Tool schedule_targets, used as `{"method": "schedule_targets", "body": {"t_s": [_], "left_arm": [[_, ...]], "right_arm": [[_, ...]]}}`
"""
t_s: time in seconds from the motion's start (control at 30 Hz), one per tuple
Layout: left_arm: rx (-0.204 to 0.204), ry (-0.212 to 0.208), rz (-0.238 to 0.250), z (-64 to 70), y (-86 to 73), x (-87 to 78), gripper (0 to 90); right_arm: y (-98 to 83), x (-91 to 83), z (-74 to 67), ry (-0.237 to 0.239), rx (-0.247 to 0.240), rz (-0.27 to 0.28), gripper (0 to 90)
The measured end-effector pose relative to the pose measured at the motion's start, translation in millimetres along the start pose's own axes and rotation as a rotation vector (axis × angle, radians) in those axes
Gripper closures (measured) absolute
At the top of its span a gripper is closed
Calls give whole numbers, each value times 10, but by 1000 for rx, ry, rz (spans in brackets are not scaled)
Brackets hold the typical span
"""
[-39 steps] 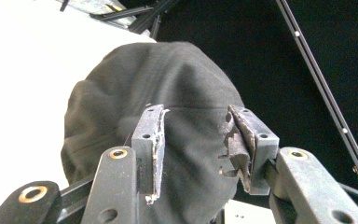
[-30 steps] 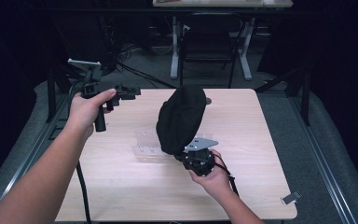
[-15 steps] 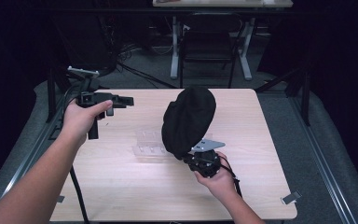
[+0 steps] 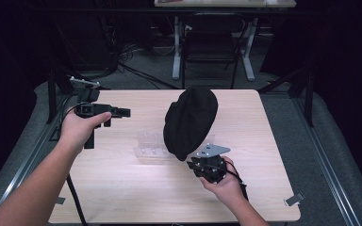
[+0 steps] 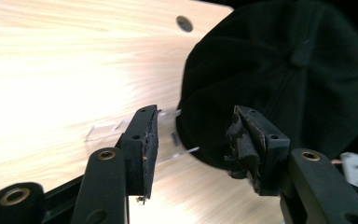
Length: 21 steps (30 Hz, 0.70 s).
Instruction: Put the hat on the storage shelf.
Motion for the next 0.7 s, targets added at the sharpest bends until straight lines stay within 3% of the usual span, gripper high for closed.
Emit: {"method": "schedule_targets", "body": {"t_s": [0.3,0.57,0.7], "left_arm": [[95,105,-18,-186,-199,28,489],[139,139,-16,-328,-396,46,453],[153,143,-6,-392,-508,65,429]], "right_arm": [[-123,-106,35,-34,-27,-2,613],[-266,-180,112,-57,-14,1,521],[-360,-232,181,-80,9,14,412]]}}
Point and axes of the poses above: each handheld gripper's, and its own axes: x roughly forward along the jaws, y roughly out of its top, z roughly to its right, the point moved 7 cm from there along x, roughly forward along the jaws, and after that the axes turned 3 degrees about z, right-handed, at the moved point
